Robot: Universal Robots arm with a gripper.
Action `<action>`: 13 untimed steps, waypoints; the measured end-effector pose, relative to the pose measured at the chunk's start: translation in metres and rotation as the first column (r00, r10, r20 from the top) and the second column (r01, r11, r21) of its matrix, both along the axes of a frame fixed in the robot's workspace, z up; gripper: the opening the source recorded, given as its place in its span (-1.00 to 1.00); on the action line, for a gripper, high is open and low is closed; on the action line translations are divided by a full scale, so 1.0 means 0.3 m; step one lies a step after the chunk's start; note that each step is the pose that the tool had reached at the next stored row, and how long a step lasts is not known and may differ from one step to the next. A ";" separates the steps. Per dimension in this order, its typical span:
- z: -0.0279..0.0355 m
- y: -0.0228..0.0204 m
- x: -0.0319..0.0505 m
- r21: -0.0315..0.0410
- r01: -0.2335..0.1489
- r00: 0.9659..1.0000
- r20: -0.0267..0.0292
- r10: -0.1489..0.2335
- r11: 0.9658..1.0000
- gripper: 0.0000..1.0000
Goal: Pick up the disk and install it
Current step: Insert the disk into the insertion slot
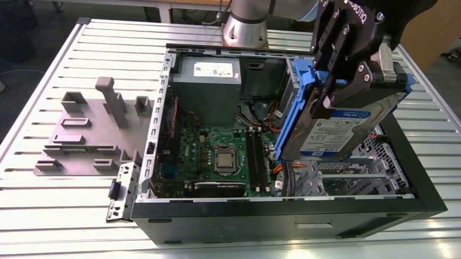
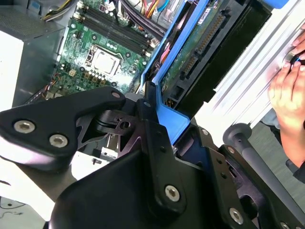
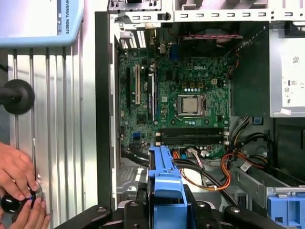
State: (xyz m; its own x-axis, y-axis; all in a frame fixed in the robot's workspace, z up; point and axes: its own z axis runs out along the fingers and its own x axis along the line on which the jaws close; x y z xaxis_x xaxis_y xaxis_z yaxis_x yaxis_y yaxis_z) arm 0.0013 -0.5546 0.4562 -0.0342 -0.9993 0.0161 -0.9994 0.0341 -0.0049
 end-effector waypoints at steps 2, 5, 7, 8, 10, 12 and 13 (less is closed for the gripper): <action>-0.001 0.000 0.015 0.000 0.000 1.000 0.000 0.000 1.000 -0.27; -0.003 0.000 0.037 0.000 0.000 1.000 0.000 0.000 1.000 -0.27; -0.004 0.000 0.048 0.000 0.000 1.000 0.000 0.000 1.000 -0.27; -0.004 0.000 0.053 0.000 0.000 1.000 0.000 0.000 1.000 -0.27; -0.005 0.000 0.063 0.000 0.000 1.000 0.000 0.000 1.000 -0.27; -0.005 0.000 0.072 0.000 0.000 1.000 -0.001 0.000 1.000 -0.27; -0.006 0.000 0.076 0.000 0.000 1.000 0.000 0.000 1.000 -0.27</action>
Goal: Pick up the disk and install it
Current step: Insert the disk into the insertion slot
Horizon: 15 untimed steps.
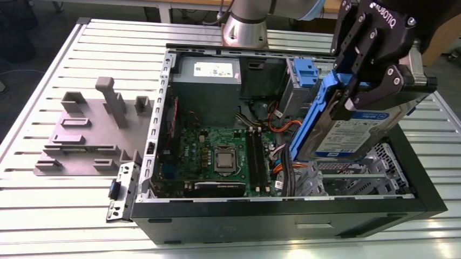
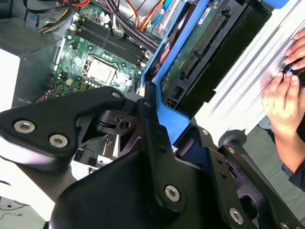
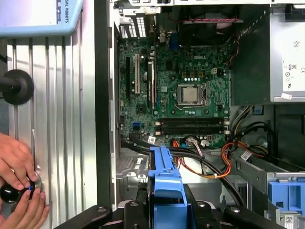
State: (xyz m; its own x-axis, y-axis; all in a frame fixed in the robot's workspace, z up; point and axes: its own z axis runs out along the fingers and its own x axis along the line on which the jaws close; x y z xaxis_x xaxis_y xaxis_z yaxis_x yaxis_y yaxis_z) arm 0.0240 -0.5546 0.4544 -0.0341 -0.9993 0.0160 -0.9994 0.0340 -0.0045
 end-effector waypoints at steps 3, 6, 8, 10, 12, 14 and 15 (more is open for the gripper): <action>-0.001 0.000 0.009 0.000 0.000 1.000 0.000 0.000 1.000 -0.27; -0.003 0.000 0.019 0.000 0.000 1.000 0.000 0.000 1.000 -0.27; -0.004 0.000 0.023 0.000 0.000 1.000 0.000 0.000 1.000 -0.27; -0.006 -0.001 0.027 0.000 0.000 1.000 0.000 0.000 1.000 -0.27; -0.007 -0.001 0.036 0.000 0.000 1.000 0.000 0.000 1.000 -0.27; -0.009 -0.001 0.043 0.000 0.000 1.000 0.000 0.000 1.000 -0.27; -0.010 -0.001 0.045 0.000 0.000 1.000 0.000 0.000 1.000 -0.27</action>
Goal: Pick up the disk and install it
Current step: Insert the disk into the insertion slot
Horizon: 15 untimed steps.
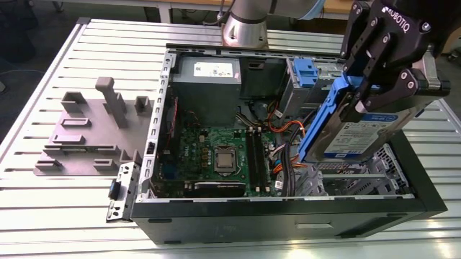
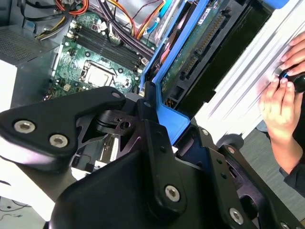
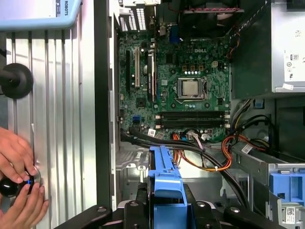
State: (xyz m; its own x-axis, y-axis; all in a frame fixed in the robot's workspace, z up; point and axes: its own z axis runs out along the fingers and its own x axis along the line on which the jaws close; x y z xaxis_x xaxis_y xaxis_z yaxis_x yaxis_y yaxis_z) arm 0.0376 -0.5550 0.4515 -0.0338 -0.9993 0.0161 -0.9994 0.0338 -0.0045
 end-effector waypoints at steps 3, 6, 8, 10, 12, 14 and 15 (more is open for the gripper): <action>-0.002 -0.001 0.005 0.000 -0.002 1.000 0.000 0.002 1.000 -0.27; -0.005 -0.002 0.011 0.000 -0.007 1.000 0.000 0.007 1.000 -0.27; -0.006 -0.002 0.018 0.000 -0.009 1.000 0.000 0.009 1.000 -0.27; -0.007 -0.002 0.028 0.000 -0.008 1.000 0.000 0.008 1.000 -0.27; -0.007 -0.002 0.037 0.000 -0.009 1.000 0.000 0.009 1.000 -0.27; -0.008 -0.002 0.045 0.000 -0.009 1.000 0.000 0.009 1.000 -0.27; -0.008 -0.002 0.049 0.000 -0.009 1.000 0.000 0.009 1.000 -0.27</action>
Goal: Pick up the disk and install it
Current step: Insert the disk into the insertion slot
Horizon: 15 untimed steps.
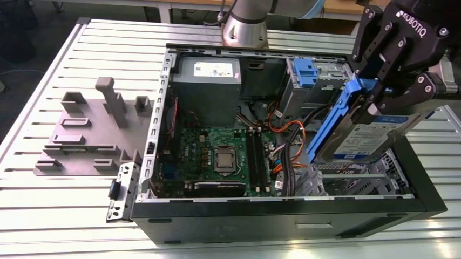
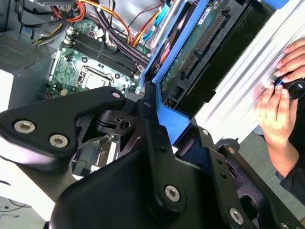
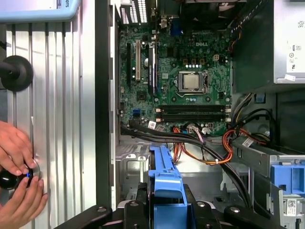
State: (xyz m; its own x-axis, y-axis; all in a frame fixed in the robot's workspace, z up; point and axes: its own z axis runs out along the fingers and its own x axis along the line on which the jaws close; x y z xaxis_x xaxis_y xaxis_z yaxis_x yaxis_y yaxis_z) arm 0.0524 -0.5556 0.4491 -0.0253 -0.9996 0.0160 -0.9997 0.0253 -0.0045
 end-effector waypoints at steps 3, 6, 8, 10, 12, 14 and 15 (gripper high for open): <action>-0.001 0.000 0.012 0.000 0.000 1.000 0.000 0.000 1.000 -0.27; -0.002 0.000 0.023 0.000 0.000 1.000 0.000 0.000 1.000 -0.27; -0.002 0.000 0.032 0.000 0.000 1.000 0.000 0.000 1.000 -0.27; -0.003 0.000 0.038 0.000 0.000 1.000 0.000 0.000 1.000 -0.27; -0.004 -0.001 0.043 0.000 0.000 1.000 0.000 0.000 1.000 -0.27; -0.006 -0.001 0.047 0.000 0.000 1.000 0.000 0.000 1.000 -0.27; -0.008 -0.002 0.049 0.000 0.000 1.000 0.000 0.000 1.000 -0.27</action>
